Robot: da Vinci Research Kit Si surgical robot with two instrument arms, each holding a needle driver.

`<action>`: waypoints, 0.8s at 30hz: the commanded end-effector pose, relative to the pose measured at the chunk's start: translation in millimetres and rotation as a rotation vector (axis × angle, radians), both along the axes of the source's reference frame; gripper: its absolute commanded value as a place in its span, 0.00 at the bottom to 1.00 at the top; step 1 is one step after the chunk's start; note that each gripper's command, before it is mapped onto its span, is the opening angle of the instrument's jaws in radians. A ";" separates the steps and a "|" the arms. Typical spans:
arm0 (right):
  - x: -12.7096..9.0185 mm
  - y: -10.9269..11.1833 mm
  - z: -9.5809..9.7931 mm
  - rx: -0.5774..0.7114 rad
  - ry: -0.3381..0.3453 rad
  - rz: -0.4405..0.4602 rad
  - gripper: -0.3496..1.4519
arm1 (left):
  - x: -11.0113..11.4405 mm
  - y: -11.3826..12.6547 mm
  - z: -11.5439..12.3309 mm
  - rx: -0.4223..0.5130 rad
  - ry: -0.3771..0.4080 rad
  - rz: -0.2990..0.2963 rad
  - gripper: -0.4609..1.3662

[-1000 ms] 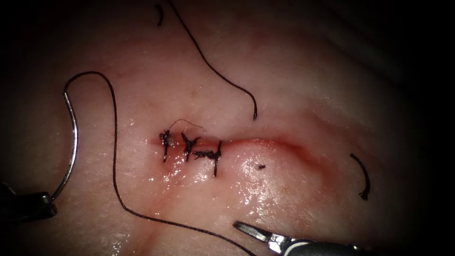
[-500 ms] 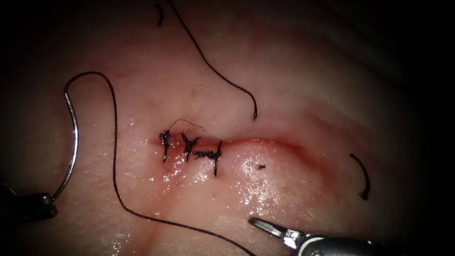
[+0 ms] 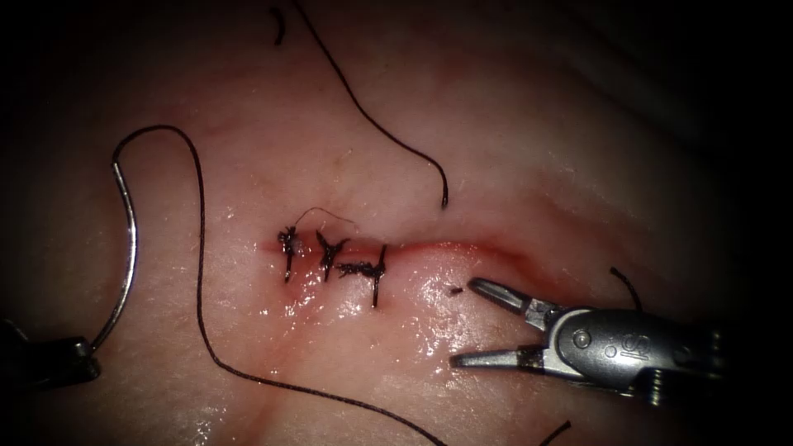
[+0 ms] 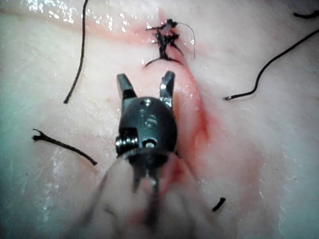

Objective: Wound Closure
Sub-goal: Pull the suture through the wound with the right needle driver until a short end is left

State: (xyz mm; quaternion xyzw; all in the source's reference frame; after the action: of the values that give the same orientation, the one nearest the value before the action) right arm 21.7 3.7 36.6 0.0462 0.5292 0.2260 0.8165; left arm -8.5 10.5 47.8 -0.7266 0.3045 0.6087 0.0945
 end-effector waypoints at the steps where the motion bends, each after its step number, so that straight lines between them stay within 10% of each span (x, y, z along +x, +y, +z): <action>1: 0.1 0.2 0.4 0.000 -0.001 0.000 0.70 | 0.0 0.0 0.1 -0.002 0.001 0.004 0.06; 10: 0.5 0.8 1.6 -0.002 -0.003 0.004 0.51 | 0.0 0.0 0.1 -0.002 0.002 0.004 0.06; 11: 0.5 0.8 1.7 -0.002 -0.001 0.002 0.42 | 0.0 0.0 0.1 -0.002 0.001 0.004 0.06; 12: 0.5 0.7 1.8 -0.002 0.010 -0.005 0.04 | 0.0 0.0 0.1 -0.002 0.002 0.004 0.06; 13: 0.5 0.7 1.8 -0.007 0.014 -0.011 0.00 | 0.0 0.0 0.1 -0.002 0.002 0.004 0.06; 24: 0.8 -1.1 -0.1 -0.068 0.045 -0.099 0.00 | 0.0 0.0 0.3 -0.002 0.001 0.004 0.06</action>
State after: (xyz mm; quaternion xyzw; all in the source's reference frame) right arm 22.6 2.1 36.2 0.0525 0.5521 0.1617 0.8163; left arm -8.4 10.5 48.1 -0.7265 0.3053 0.6084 0.0939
